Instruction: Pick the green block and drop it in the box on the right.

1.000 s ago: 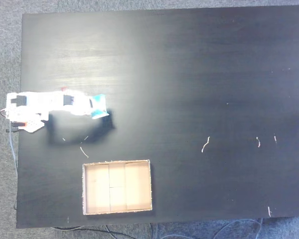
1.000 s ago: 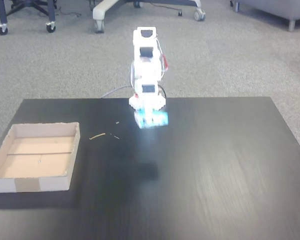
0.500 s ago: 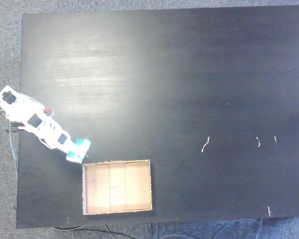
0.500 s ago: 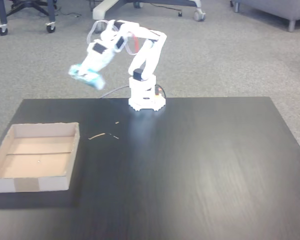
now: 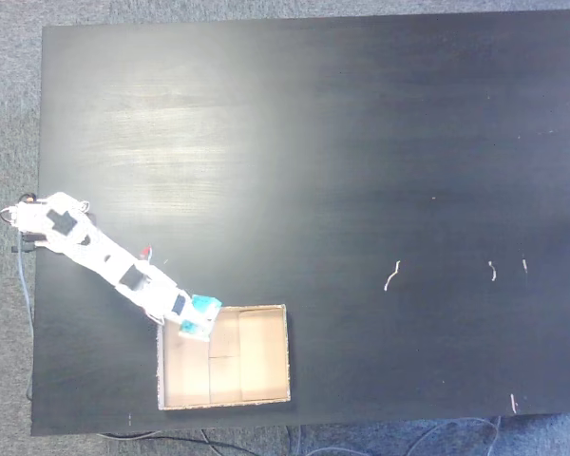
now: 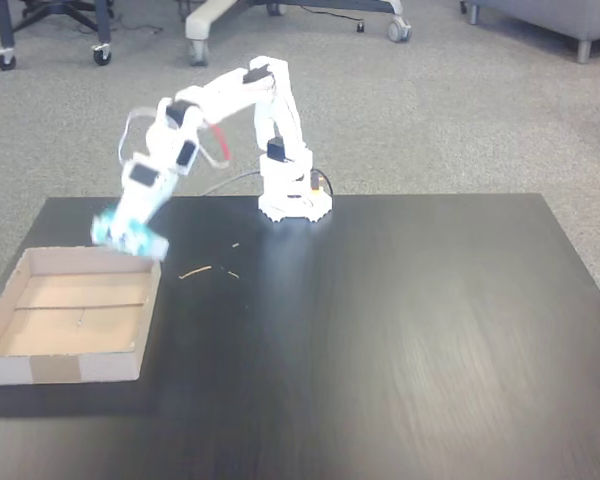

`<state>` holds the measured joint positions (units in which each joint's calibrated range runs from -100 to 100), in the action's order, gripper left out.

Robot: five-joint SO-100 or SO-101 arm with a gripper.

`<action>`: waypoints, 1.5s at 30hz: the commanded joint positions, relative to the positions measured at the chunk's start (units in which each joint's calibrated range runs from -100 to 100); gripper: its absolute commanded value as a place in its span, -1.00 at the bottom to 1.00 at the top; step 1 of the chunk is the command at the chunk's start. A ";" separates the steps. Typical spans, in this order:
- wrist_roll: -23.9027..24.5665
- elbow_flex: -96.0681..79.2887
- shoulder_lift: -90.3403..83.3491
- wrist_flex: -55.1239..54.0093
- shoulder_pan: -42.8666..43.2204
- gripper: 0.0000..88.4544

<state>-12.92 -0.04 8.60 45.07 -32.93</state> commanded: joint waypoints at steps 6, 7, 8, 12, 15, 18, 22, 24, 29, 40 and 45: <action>-0.93 7.21 10.95 0.85 -4.84 -0.68; -1.07 7.39 11.46 0.27 -5.53 -0.68; -1.03 7.75 11.72 0.10 -6.22 -0.69; -0.88 8.29 11.80 -0.48 -8.68 -0.69; -0.98 9.65 13.41 -0.56 -9.52 -0.67; -1.17 9.02 12.99 -0.56 -9.44 -0.32; -1.22 8.48 12.56 -0.48 -9.36 0.02; -1.17 8.11 12.14 -0.39 -9.36 0.12; -0.54 7.48 6.30 3.82 -8.22 0.13; 5.03 -4.49 -37.14 21.90 23.20 -0.82; 6.30 -25.79 -52.55 16.62 31.10 -1.00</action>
<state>-7.11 -14.29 -35.00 65.36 -4.04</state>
